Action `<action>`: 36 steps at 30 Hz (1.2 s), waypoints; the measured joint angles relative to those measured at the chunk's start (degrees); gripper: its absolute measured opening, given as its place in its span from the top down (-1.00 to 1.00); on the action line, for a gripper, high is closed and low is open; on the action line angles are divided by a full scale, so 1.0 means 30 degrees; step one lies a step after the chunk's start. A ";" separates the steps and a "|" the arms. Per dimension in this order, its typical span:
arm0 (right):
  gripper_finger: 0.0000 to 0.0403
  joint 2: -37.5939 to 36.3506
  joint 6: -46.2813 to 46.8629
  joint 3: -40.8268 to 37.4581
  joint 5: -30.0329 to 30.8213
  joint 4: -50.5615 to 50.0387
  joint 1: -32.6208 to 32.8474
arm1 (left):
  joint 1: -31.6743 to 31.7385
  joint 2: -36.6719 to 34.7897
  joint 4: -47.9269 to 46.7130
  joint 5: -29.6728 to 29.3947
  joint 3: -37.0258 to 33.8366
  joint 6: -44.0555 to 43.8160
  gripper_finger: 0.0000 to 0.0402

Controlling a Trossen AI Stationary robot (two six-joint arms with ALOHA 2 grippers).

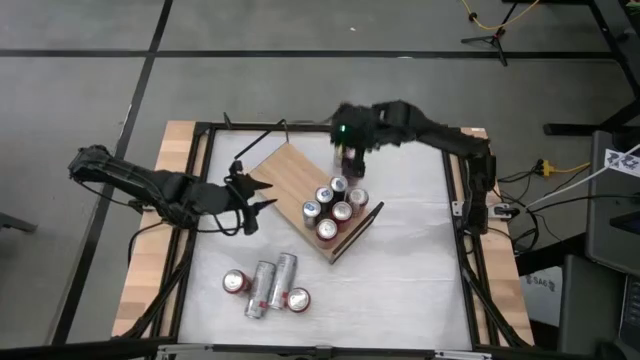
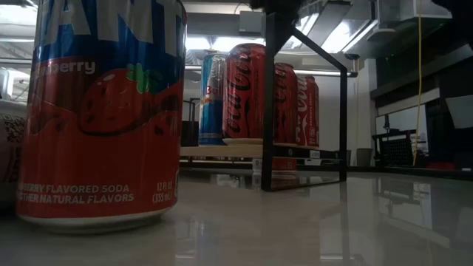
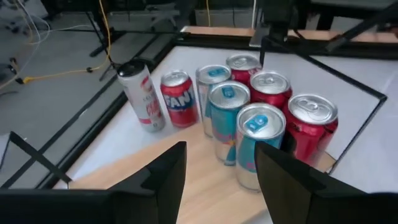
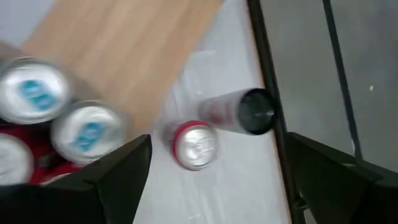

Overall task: Place canned beverage on shelf
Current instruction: Put the top right white pink soda can on the shelf

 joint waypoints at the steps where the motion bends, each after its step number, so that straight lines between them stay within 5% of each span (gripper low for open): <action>1: -0.77 0.0000 -0.0400 0.0000 -0.0292 0.0156 -0.0483 | 0.0035 -0.0181 -0.0085 -0.0064 -0.0004 0.0007 0.10; 13: -0.77 0.0771 -0.4070 0.0022 -0.5085 0.2415 -0.4184 | 0.1235 -0.0492 -0.0117 -0.0509 -0.0007 0.0022 0.10; 36: -0.77 0.4507 -0.4872 0.0007 -0.4061 0.2179 -0.4358 | 0.2316 -0.0477 -0.0432 -0.0130 -0.0007 0.0014 0.10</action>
